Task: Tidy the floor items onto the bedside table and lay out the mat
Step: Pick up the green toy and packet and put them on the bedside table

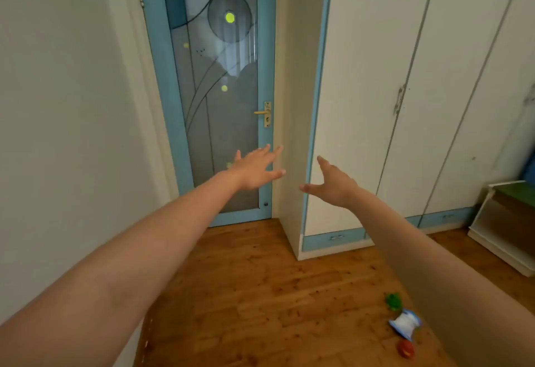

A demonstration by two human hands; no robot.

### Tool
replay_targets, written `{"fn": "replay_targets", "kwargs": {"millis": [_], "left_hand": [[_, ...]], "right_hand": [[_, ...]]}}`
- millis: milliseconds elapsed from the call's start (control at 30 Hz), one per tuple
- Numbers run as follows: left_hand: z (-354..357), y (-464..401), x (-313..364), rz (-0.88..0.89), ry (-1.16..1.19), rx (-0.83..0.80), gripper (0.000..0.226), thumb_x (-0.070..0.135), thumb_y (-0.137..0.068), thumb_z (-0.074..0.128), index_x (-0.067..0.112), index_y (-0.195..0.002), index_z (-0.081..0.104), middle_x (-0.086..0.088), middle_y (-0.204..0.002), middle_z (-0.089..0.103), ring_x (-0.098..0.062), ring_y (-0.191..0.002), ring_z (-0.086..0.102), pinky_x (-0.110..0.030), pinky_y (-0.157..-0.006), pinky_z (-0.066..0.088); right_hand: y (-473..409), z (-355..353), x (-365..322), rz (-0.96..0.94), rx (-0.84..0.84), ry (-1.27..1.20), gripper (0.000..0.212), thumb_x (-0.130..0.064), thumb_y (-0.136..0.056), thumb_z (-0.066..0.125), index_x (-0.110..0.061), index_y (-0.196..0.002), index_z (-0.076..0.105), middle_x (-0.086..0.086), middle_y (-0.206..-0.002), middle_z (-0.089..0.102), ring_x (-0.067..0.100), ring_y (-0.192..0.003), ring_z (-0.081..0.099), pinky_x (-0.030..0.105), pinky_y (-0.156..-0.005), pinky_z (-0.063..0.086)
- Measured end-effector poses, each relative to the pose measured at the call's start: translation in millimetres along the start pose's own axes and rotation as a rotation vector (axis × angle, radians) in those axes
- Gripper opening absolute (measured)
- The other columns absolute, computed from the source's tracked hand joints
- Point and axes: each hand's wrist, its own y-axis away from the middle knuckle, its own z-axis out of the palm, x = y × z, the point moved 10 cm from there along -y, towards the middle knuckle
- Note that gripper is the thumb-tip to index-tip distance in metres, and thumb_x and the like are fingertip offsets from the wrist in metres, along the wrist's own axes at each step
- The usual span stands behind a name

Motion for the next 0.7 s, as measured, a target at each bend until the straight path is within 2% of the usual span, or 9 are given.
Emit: {"fn": "replay_targets", "kwargs": {"millis": [267,700], "left_hand": [[40.6,-126.8,82.3,0.088,0.107,-0.034,0.068,0.055,-0.094,0.032,0.035,-0.149,-0.003,-0.001,-0.161,0.000,-0.022,-0.149,0.004,-0.057,-0.117,-0.001],[102.7,-268.6,163.9,0.214,0.136,-0.112,0.068,0.053,-0.095,0.035,0.035,-0.149,-0.002,-0.001,-0.161,-0.001,-0.023,-0.149,0.005,-0.056,-0.116,0.000]], "right_hand": [[-63.7,-58.3,120.1,0.135,0.082,-0.014,0.090,-0.055,-0.084,0.056,-0.022,-0.150,0.004,0.007,-0.158,0.015,0.029,-0.144,0.022,0.056,-0.115,0.020],[-121.3,-79.0,267.8,0.350,0.076,-0.031,0.093,-0.054,-0.081,0.060,-0.022,-0.150,0.006,0.011,-0.156,0.020,0.034,-0.140,0.028,0.055,-0.113,0.027]]}}
